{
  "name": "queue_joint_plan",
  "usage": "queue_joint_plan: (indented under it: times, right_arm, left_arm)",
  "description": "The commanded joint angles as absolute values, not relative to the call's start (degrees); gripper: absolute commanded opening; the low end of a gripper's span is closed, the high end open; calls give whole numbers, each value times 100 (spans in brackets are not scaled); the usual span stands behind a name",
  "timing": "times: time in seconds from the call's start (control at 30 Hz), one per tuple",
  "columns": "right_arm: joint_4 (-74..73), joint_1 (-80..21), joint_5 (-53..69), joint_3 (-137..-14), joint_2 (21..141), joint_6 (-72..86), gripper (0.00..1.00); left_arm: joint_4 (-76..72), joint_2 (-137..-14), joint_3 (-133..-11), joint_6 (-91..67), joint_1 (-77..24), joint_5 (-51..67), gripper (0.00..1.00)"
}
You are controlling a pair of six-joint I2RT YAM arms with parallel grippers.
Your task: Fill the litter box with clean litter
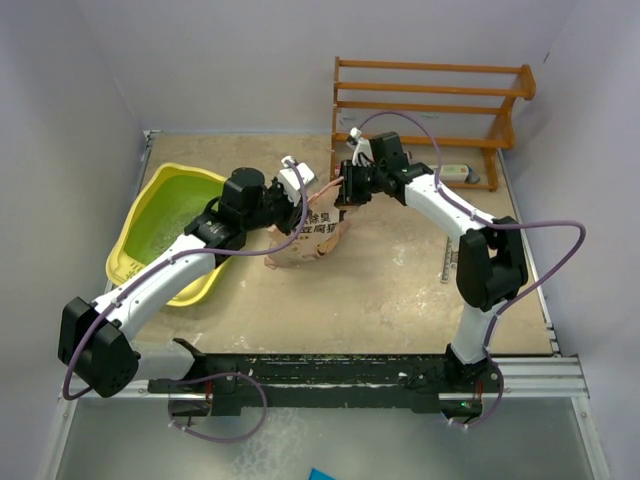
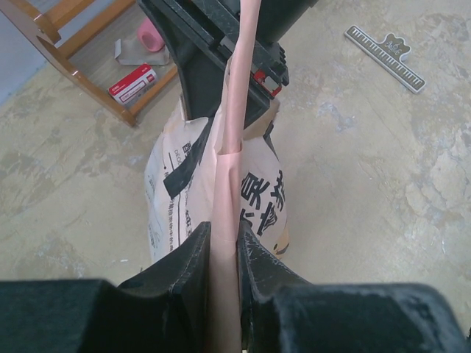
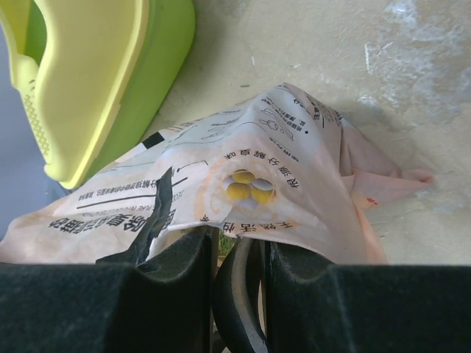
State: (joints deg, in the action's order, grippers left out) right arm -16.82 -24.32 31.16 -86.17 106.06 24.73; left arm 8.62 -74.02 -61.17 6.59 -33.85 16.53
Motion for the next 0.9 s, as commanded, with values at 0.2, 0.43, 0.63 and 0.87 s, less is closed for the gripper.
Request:
queue_joint_plan:
  times: [0.2,0.43,0.63,0.87]
  right_arm:
    - [-930,-2443,4431,-8171,10560,3839,0]
    - [-156,-2165,5040,-7912,10463,4540,0]
    - [599,-1969,5407,-7676,10333,5193,0]
    - [1593,-1817,5660,-7354,10267,6046,0]
  left_arm:
    - [818,-7297,-6053,598,-3414,1632,13]
    - [905,-7337,-6071,610,-3412,1476,0]
    - [901,-7305,-6077,606,-3418,1405,0]
    - [950,-7204,-6097,602,-3416,1389,0]
